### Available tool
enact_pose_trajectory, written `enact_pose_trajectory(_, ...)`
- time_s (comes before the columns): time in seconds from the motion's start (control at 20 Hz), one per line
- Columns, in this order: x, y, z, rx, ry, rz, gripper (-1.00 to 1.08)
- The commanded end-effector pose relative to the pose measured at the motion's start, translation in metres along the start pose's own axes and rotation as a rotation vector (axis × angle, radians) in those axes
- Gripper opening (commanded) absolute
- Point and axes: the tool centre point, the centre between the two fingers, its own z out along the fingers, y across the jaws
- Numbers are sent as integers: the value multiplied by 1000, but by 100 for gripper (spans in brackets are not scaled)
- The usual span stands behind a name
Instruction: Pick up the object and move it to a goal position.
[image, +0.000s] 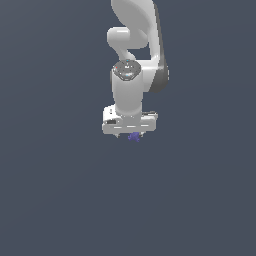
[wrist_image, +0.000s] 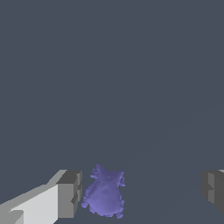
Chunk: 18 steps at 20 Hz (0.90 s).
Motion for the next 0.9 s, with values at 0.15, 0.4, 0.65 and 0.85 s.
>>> enact_pose_trajectory(0.15,-8,-2,8,-5,-1,-110,100)
enact_pose_trajectory(0.4,-17,-5,17,-11,-1,-248,100)
enact_pose_trajectory(0.65,-28,-8,26,-16,-3,-396,100)
enact_pose_trajectory(0.85,-37,-11,33,-20,-4,-514,100)
